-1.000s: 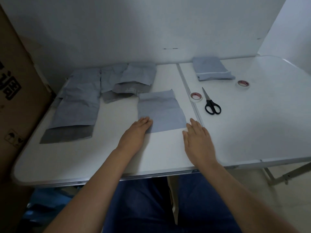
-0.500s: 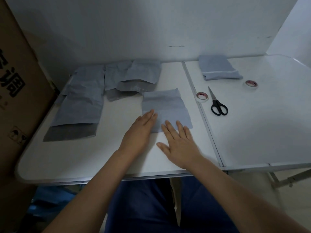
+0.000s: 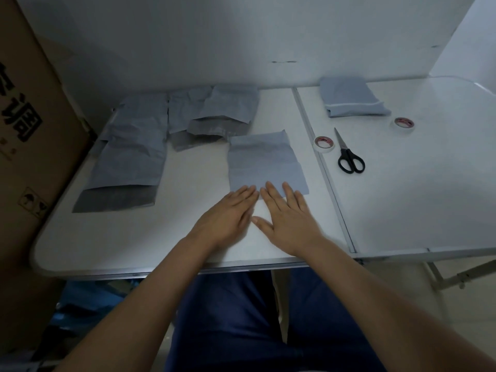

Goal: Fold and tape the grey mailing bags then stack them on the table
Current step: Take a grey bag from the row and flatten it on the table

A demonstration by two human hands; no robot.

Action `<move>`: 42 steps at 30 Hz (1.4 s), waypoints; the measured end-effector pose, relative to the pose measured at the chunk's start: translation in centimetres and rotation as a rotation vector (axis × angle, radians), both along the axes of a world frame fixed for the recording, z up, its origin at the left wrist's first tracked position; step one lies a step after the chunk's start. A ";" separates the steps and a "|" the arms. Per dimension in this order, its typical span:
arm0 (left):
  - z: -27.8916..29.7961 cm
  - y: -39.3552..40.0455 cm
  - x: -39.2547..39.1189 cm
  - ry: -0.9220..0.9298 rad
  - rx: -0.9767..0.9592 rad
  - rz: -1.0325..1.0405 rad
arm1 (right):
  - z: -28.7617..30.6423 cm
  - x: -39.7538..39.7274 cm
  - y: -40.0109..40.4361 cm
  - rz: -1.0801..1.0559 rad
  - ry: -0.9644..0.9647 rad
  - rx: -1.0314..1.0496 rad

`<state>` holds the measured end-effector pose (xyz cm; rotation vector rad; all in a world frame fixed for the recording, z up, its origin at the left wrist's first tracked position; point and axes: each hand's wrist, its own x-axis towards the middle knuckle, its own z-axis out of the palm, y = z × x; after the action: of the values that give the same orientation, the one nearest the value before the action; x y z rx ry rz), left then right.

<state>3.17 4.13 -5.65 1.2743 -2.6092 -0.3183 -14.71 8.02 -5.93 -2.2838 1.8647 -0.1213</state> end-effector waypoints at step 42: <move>-0.7 -4.2 -1.3 0.079 -0.067 0.126 | -0.2 0.5 -6.1 -0.048 -0.030 -0.109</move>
<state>1.84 -0.03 -6.38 1.3673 -2.4397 -0.2513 -14.17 1.88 -6.08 -2.2932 1.9439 -0.2690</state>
